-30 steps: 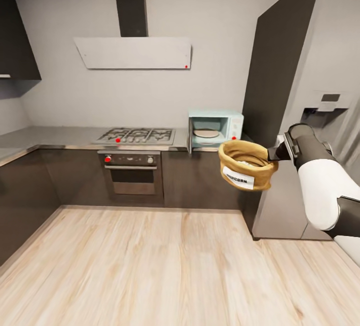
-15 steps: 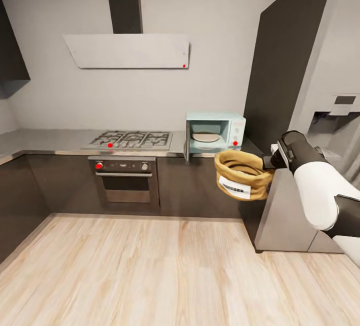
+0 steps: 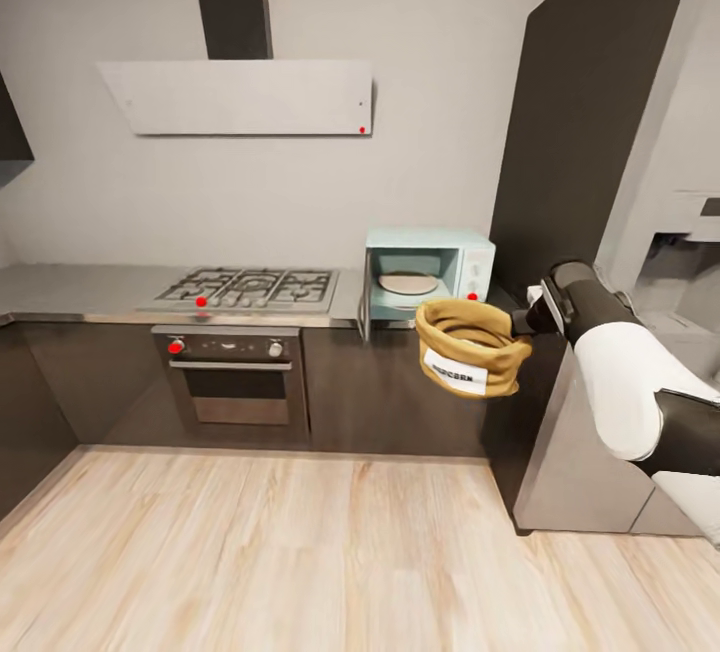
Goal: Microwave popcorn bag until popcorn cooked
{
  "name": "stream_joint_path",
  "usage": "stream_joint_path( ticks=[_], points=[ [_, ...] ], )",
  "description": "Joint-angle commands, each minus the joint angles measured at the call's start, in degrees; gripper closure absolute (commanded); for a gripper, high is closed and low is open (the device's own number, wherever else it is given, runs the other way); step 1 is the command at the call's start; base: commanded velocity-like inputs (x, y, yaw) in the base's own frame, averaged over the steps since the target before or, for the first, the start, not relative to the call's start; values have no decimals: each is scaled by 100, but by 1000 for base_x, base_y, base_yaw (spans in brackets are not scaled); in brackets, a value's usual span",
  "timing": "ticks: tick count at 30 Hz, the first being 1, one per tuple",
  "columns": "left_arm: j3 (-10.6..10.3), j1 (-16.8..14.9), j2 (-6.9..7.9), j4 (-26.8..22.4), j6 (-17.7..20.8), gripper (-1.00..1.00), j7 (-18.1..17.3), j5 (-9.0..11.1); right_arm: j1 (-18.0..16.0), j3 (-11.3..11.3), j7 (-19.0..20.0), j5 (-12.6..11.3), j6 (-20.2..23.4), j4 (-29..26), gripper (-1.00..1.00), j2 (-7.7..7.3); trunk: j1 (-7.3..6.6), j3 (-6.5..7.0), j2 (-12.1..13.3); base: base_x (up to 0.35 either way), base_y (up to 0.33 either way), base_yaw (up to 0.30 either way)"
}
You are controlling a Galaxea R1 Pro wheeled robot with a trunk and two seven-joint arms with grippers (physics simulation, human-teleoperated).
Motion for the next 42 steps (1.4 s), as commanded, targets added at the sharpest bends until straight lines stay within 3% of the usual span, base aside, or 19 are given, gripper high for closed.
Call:
stream_joint_path(
  ticks=[1,7,9,12,18,30,42],
  points=[
    [19,-2,-1,1,-18,-100,-2,28,-5,-36,40,99,11,-9,100,72,4,-7,-4,322,-90,0],
    [19,-2,-1,1,-18,-100,-2,27,-5,-72,34,110,11,-20,100,201,4,-7,-4,322,-90,0],
    [19,-2,-1,1,-18,-100,-2,27,-5,-245,13,111,11,-21,100,345,4,-7,-4,322,-89,0],
    [19,-2,-1,1,-18,-100,-2,34,-5,-485,-14,119,11,-21,100,429,4,-7,-4,322,-89,0],
    [20,-2,1,1,-27,-100,-2,36,-5,-537,-19,120,11,-21,100,623,4,-7,-4,322,-89,0],
    [21,-2,3,1,-33,-100,-2,27,-5,-465,-24,137,11,-352,100,641,4,-7,-4,320,-85,0],
    [21,-2,1,1,-45,-100,-2,27,-5,-429,-30,171,11,-364,100,634,4,-7,-4,16,-1,105]
  ],
)
